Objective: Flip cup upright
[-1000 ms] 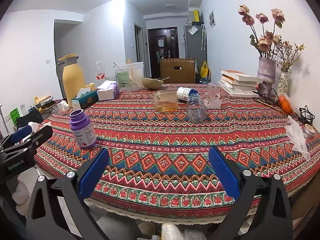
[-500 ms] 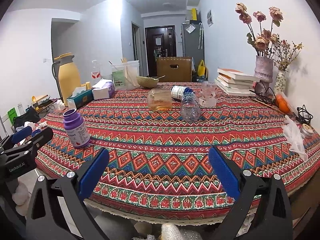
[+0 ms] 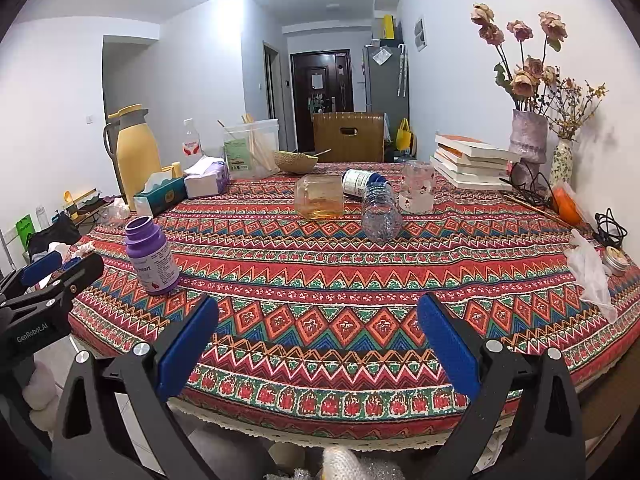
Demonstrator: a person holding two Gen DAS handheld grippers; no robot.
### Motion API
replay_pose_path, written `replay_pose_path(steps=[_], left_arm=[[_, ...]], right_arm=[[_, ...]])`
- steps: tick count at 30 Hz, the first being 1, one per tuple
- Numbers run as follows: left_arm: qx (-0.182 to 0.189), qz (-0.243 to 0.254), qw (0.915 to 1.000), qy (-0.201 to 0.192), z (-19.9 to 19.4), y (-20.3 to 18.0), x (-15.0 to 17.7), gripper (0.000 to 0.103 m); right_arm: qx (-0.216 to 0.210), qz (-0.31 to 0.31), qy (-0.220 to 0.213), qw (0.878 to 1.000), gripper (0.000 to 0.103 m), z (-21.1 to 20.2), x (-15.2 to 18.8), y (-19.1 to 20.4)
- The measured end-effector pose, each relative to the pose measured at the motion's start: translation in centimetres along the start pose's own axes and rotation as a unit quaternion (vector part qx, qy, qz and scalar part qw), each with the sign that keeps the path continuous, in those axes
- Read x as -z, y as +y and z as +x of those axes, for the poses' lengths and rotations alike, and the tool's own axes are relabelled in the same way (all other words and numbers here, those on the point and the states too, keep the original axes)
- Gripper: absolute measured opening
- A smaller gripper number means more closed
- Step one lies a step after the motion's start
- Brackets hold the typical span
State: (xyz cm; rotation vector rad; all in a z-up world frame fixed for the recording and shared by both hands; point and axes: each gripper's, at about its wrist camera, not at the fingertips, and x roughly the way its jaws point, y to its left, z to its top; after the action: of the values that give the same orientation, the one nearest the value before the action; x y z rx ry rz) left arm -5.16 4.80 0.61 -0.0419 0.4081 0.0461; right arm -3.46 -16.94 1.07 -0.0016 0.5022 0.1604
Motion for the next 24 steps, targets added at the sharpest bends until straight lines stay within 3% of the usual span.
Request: replay_pose_path(steps=[24], left_arm=[[-0.001,-0.009,0.9999,-0.004,-0.68,0.70,0.16,0.096]], right_arm=[[0.003,-0.004,-0.004,1.000,0.096,-0.30,-0.14,0.18]])
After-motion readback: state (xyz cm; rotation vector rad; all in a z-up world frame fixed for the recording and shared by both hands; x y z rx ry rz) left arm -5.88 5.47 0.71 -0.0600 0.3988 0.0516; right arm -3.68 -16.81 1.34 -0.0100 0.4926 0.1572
